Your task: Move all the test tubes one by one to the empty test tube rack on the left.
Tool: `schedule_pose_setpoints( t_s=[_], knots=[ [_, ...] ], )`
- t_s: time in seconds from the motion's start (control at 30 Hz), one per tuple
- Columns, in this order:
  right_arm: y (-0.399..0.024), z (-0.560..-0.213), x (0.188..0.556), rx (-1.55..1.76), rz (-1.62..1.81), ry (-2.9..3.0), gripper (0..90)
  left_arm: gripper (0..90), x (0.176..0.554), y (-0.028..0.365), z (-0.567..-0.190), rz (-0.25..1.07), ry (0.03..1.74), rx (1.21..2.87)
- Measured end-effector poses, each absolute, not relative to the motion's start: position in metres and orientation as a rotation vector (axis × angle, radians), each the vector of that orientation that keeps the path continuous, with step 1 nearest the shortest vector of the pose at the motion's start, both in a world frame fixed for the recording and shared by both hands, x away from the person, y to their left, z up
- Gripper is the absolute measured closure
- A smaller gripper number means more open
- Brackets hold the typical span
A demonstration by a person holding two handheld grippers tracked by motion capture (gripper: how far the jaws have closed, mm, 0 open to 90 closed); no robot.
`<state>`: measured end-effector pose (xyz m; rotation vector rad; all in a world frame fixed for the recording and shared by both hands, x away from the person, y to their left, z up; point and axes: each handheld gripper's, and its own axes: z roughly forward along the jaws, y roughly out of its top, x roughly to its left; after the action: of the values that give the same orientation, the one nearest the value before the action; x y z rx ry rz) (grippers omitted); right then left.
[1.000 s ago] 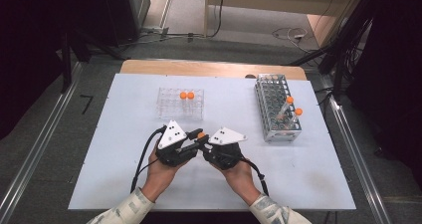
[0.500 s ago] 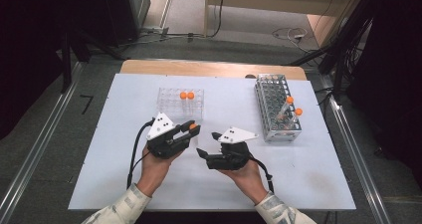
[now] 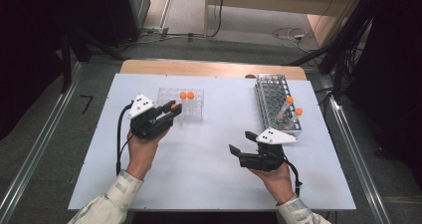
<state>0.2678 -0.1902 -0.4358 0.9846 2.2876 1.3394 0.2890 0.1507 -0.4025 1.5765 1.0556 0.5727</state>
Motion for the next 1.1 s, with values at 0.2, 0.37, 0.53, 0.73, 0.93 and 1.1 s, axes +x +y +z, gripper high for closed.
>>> schedule_pose_setpoints(
  t_s=[0.2, 0.37, 0.53, 0.73, 0.93, 1.1],
  knots=[
    [-0.206, -0.438, 0.265, 1.021, 1.319, 2.275, 25.1, 70.4, 0.300, 0.157, -0.400, 0.597, 1.094, 1.558],
    [-0.213, -0.439, 0.265, 1.045, 1.317, 2.262, 25.2, 70.4, 0.313, 0.161, -0.396, 0.625, 1.129, 1.533],
    [-0.214, -0.440, 0.266, 1.048, 1.316, 2.262, 25.5, 70.4, 0.325, 0.163, -0.389, 0.649, 1.149, 1.522],
    [-0.215, -0.439, 0.266, 1.051, 1.321, 2.260, 26.0, 70.4, 0.339, 0.162, -0.382, 0.679, 1.165, 1.527],
    [-0.216, -0.439, 0.266, 1.050, 1.327, 2.253, 26.7, 70.4, 0.350, 0.160, -0.378, 0.709, 1.179, 1.526],
    [-0.216, -0.438, 0.266, 1.054, 1.331, 2.251, 26.9, 70.4, 0.358, 0.157, -0.380, 0.718, 1.190, 1.536]
  ],
)
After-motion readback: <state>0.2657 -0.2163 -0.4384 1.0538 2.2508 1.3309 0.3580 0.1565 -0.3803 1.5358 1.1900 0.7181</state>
